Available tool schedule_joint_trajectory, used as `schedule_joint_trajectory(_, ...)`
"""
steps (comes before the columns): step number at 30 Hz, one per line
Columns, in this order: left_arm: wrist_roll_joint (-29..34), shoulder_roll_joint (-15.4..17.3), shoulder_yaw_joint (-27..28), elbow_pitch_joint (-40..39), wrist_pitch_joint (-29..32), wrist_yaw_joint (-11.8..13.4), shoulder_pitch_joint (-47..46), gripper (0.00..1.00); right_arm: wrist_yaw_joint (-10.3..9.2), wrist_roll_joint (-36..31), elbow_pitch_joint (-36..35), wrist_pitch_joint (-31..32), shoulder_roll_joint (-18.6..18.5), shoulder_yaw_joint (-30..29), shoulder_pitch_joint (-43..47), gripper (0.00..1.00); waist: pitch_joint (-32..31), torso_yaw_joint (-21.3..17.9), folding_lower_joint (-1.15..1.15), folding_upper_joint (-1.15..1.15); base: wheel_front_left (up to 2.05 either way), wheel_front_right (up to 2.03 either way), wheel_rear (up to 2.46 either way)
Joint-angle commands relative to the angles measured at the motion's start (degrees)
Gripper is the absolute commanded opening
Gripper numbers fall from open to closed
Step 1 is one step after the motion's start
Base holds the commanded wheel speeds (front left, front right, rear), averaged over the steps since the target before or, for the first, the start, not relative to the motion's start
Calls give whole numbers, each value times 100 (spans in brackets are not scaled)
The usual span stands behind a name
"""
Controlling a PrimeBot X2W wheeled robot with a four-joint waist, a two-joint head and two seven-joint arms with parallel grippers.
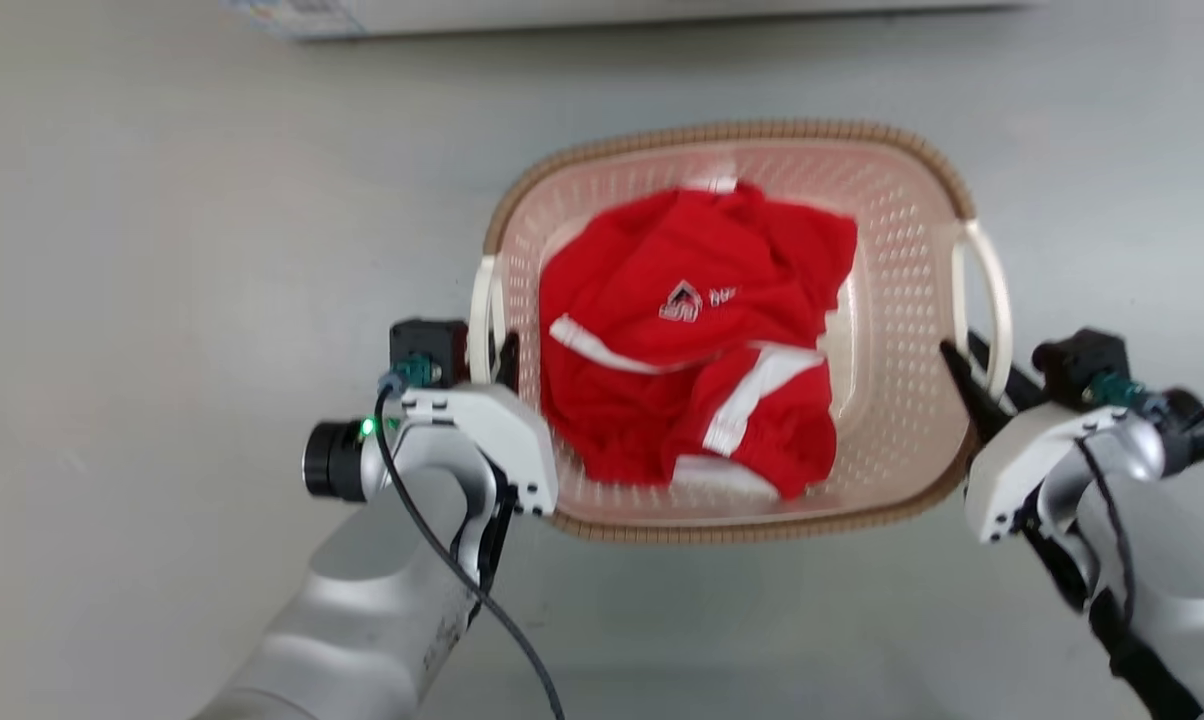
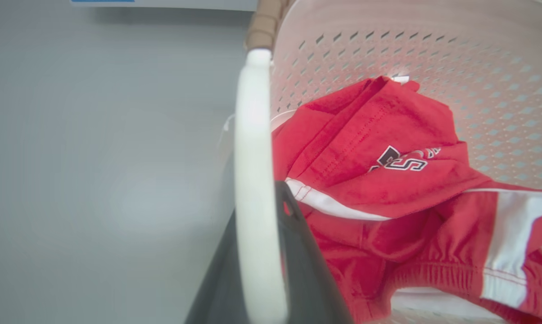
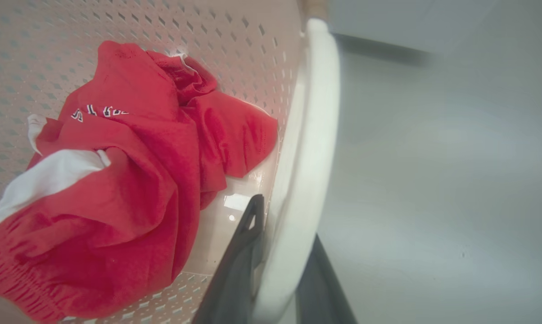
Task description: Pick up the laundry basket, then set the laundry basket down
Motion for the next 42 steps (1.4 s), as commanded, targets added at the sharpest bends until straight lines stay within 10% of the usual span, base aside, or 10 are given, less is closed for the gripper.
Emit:
schedule_joint_trajectory(1,-81,171,-4,69,-21,-104,244,0,34,130,173,-79,-125,268,385,0,-521,-27,0,0,0,0,0)
schedule_joint_trajectory(21,-706,171,-499,1040,1147,-893,1368,0,34,1734,1330,644,297,1844,665,0,-3566,-307,0,0,0,0,0)
schedule_joint_trajectory(42,-757,400,-644,1274,1735,-1214,1668,0,34,2574,1267,1422,499,2644,798,0,-4623,-473,0,0,0,0,0)
